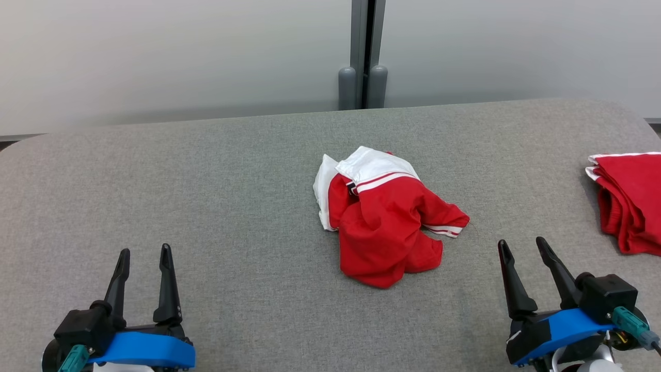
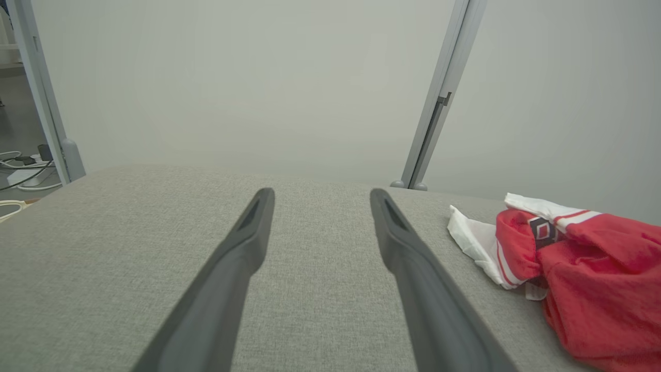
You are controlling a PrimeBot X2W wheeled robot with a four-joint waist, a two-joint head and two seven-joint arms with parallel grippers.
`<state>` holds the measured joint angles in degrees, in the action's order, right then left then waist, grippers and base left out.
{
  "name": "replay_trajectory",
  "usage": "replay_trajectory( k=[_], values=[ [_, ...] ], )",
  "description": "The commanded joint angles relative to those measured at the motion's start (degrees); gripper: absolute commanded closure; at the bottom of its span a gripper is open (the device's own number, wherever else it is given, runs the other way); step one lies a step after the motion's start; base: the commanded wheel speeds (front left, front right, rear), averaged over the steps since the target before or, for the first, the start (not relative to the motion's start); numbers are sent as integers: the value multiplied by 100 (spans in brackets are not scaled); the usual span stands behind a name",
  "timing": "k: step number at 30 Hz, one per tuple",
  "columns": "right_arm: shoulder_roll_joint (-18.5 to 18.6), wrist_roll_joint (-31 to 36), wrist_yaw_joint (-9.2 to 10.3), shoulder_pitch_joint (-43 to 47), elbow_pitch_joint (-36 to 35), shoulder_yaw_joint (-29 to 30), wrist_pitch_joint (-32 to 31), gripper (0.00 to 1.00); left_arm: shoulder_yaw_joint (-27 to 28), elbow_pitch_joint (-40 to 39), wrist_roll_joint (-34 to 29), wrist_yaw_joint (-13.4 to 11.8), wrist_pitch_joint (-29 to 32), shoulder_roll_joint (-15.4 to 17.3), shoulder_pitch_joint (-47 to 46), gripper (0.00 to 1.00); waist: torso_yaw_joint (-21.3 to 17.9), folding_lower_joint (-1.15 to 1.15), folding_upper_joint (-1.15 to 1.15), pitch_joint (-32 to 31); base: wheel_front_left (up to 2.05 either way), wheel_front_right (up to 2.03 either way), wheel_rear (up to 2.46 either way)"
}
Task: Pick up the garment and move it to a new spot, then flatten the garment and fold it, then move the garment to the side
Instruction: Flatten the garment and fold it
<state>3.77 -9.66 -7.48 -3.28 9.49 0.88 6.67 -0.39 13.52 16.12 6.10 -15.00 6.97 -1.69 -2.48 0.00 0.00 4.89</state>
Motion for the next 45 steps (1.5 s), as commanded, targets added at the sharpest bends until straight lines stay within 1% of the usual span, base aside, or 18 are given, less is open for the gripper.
replay_trajectory(
  k=[1, 12, 27, 31, 34, 38, 42, 45],
  values=[
    [-19, -2, -3, -25, -14, 1, -8, 0, 29, -26, -25, 21, -25, -19, 7, 0, -3, 0, 0, 8, 0, 0, 0],
    [-36, -34, -2, -108, 28, -55, 22, 0, 103, 17, -67, 90, -25, -83, -95, 0, -57, 0, 0, 81, 0, 0, 0],
    [-44, -42, -3, -156, 39, -96, 37, 0, 109, 37, -107, 117, -26, -142, -144, 0, -44, 0, 0, 155, 0, 0, 0],
    [3, -40, -3, -386, -43, -196, -137, 0, 130, 27, -93, 126, -26, -143, -170, 0, -63, 0, 0, 194, 0, 0, 0],
    [65, -58, -3, -752, -92, -436, -624, 0, 142, 2, -102, 131, -26, -146, -216, 0, -69, 0, 0, 242, 0, 0, 0],
    [179, -104, -3, -1594, 10, -915, -1644, 0, 76, 37, -101, 140, -26, -171, -293, 0, 40, 0, 0, 293, 0, 0, 0],
    [137, -12, -2, -2389, 390, -1213, -2744, 0, -34, 57, -76, 147, -26, -207, -406, 0, 253, 0, 0, 353, 0, 0, 0],
    [42, 90, -3, -2946, 839, -1362, -3310, 0, -133, 70, -62, 149, -26, -237, -469, 0, 454, 0, 0, 411, 0, 0, 0]
  ],
)
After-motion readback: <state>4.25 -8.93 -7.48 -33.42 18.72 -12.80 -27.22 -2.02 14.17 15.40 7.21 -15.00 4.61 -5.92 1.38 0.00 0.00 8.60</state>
